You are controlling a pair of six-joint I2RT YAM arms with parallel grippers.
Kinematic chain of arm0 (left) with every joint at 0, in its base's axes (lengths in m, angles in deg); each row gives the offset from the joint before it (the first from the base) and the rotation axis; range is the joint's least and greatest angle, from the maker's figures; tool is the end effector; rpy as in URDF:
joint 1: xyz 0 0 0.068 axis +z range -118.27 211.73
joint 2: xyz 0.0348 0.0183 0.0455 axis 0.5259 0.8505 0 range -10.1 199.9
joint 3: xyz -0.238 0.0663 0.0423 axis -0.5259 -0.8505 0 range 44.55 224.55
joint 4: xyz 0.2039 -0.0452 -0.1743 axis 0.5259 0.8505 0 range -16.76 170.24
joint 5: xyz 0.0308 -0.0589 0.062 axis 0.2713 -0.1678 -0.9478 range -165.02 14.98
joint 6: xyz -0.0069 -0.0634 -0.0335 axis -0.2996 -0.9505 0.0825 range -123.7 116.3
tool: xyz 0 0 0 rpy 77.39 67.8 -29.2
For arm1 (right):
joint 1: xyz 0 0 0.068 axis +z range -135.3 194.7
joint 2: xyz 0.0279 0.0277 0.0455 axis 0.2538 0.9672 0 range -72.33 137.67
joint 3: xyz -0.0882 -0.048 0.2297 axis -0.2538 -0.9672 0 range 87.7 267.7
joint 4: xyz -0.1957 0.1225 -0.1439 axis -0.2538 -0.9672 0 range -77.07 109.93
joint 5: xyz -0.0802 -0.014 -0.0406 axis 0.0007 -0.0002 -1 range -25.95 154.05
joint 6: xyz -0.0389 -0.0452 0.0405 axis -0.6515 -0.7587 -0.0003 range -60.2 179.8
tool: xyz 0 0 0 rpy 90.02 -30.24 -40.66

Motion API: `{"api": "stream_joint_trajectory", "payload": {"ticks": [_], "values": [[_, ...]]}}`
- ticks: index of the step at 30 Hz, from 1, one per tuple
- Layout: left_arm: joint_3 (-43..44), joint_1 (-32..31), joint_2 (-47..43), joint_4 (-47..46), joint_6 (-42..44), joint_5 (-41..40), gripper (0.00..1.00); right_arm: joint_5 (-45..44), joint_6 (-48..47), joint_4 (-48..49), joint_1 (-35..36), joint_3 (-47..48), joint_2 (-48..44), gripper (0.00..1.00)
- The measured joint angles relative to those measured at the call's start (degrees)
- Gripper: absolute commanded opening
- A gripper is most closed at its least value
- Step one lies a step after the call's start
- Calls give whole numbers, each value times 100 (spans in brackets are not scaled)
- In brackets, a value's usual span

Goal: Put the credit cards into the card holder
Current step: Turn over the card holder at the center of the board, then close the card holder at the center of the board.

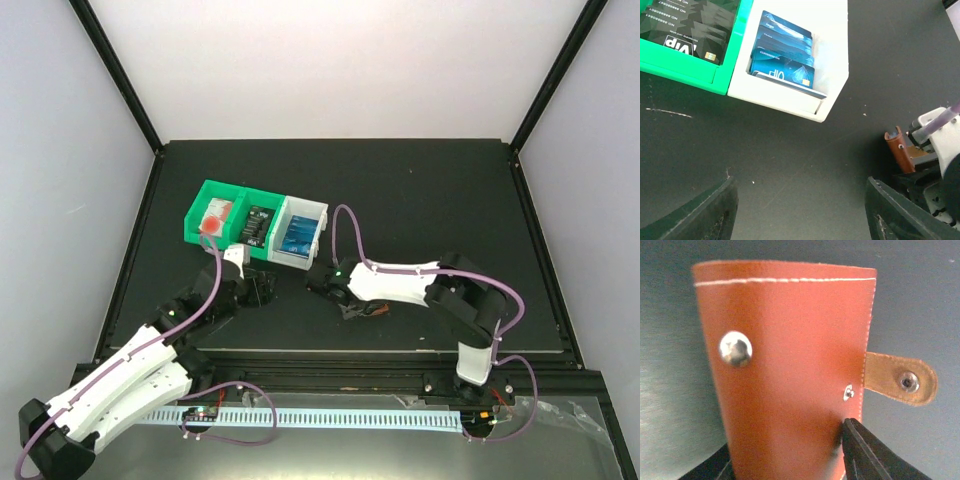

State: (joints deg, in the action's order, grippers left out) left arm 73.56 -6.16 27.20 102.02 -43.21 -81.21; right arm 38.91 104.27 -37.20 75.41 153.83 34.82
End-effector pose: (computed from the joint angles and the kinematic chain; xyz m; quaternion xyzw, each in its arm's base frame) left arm 0.1592 -0.1158 0.2018 -0.0367 0.8934 -0.2405 0.3776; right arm 0.1716 0.2542 0.0941 -0.1528 0.9616 -0.1870 0.1303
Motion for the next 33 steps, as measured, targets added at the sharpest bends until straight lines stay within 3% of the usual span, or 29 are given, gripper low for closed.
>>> {"api": "stream_joint_trajectory", "payload": {"ticks": [6, 8, 11, 19, 23, 29, 33], "values": [[7, 2, -11, -17, 66, 243, 86, 686, -184, 951, 2, -212, -876, 68], [7, 4, -9, -52, 105, 382, 98, 907, -243, 1373, 2, -352, -1462, 71], [7, 7, -2, -146, 184, 566, 99, 1056, -256, 1899, -2, -560, -2155, 71], [-13, 101, 170, -411, 345, 1023, 99, 695, -81, 2129, -328, -1176, -3021, 66], [-186, 107, 409, -905, 339, 1628, 93, 553, -94, 2022, -542, -1438, -3060, 58], [-404, 35, 1305, -1738, 109, 2365, 89, 605, -275, 2081, -890, -1766, -2977, 46], [-446, -61, 1934, -2260, -103, 2614, 88, 719, -382, 2194, -1027, -1790, -2778, 44]]}}
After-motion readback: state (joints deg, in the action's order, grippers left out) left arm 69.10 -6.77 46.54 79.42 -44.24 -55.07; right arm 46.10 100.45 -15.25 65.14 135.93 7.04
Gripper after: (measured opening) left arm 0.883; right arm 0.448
